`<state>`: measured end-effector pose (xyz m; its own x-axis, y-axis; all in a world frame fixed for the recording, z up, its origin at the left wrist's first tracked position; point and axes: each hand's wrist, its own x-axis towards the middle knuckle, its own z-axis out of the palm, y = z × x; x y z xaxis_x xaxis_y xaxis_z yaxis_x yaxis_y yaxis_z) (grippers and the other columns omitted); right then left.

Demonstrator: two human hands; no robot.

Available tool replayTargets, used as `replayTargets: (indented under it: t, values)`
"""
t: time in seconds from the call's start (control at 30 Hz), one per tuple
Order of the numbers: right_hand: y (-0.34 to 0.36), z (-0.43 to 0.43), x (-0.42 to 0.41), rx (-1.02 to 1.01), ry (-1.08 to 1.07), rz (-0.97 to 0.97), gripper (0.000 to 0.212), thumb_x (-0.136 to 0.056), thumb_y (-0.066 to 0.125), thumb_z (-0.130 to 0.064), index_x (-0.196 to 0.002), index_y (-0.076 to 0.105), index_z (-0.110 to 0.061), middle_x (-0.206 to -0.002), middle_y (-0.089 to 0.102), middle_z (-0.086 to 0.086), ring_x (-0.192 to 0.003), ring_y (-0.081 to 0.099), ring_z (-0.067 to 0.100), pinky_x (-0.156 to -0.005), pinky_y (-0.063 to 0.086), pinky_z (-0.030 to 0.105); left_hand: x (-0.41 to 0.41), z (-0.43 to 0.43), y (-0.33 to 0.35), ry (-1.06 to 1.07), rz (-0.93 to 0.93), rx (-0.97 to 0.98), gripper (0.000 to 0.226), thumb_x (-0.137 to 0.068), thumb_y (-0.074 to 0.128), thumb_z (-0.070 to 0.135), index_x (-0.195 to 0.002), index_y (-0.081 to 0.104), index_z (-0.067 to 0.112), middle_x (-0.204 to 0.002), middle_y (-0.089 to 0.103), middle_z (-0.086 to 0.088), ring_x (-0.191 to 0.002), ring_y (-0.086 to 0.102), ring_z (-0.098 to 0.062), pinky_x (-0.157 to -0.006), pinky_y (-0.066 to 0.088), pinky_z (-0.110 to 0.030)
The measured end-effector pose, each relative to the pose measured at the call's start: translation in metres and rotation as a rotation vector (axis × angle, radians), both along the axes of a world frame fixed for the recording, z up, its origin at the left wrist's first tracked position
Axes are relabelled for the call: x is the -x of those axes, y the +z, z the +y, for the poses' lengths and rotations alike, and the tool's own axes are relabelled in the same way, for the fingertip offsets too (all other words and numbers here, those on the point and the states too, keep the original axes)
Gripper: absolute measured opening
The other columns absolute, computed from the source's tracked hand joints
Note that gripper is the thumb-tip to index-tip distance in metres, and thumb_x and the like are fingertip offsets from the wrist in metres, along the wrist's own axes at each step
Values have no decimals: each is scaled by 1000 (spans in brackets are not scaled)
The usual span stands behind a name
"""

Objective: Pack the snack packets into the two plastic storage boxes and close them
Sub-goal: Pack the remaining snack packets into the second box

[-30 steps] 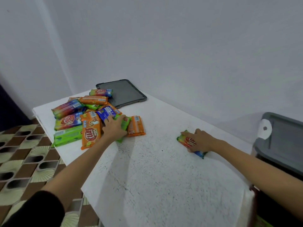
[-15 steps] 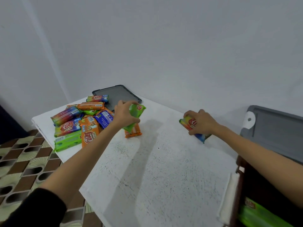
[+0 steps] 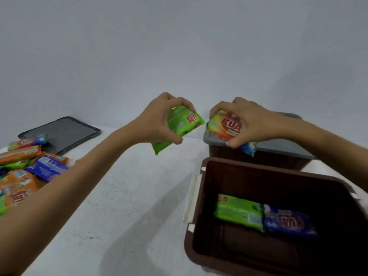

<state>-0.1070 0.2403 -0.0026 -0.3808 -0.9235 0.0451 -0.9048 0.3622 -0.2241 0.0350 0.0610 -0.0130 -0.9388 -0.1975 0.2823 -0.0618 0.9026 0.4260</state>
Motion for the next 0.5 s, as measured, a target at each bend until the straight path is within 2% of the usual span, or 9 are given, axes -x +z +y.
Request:
replayTargets:
  t: [0.07,0.13,0.2,0.27,0.37,0.43,0.5]
  values:
    - [-7,35,-1,-55,-9,-40,66,-48,70,-47,-107,41,-53,-98,46,4,-93,49,23,-85,45,37,6,27,-4,-150,-62,13,69,-39,59,47,-107,50,47,-115,47,-4,-106,43,-14,-86,38,-15]
    - [-19,64,-2,-118,-34,-56,66,-44,67,-51,-102,36,-58,-95,45,-1,-90,48,20,-81,44,33,13,52,-12,-274,-127,21,70,-38,60,46,-107,52,45,-113,48,-4,-105,44,-12,-89,37,-18]
    - [-35,86,-4,-177,-74,-78,74,-54,79,-38,-116,40,-49,-97,41,-4,-91,47,17,-80,43,29,23,74,-23,-357,-182,34,72,-38,65,41,-109,54,43,-113,48,-5,-105,46,-15,-91,38,-25]
    - [-53,102,-5,-223,-109,-74,77,-63,81,-29,-127,39,-37,-103,38,-2,-95,45,16,-81,41,26,35,92,-37,-406,-224,51,73,-42,72,33,-113,55,40,-114,47,-3,-105,46,-18,-93,40,-31]
    - [-80,119,-4,-281,-133,-56,80,-65,79,-31,-131,36,-35,-104,32,-3,-96,39,15,-84,40,27,49,112,-61,-437,-293,101,73,-52,81,17,-118,54,36,-118,42,1,-108,42,-17,-94,38,-31]
    - [-96,127,-2,-327,-147,-27,79,-65,78,-31,-131,35,-35,-105,30,-3,-95,33,14,-83,37,26,56,122,-77,-463,-348,168,73,-56,81,16,-120,52,36,-120,40,2,-108,40,-18,-94,38,-31]
    - [-108,133,0,-380,-158,23,79,-68,77,-30,-133,34,-37,-114,33,0,-96,31,14,-82,36,25,63,130,-91,-493,-426,261,74,-58,80,16,-123,49,37,-122,38,2,-106,38,-17,-91,38,-28]
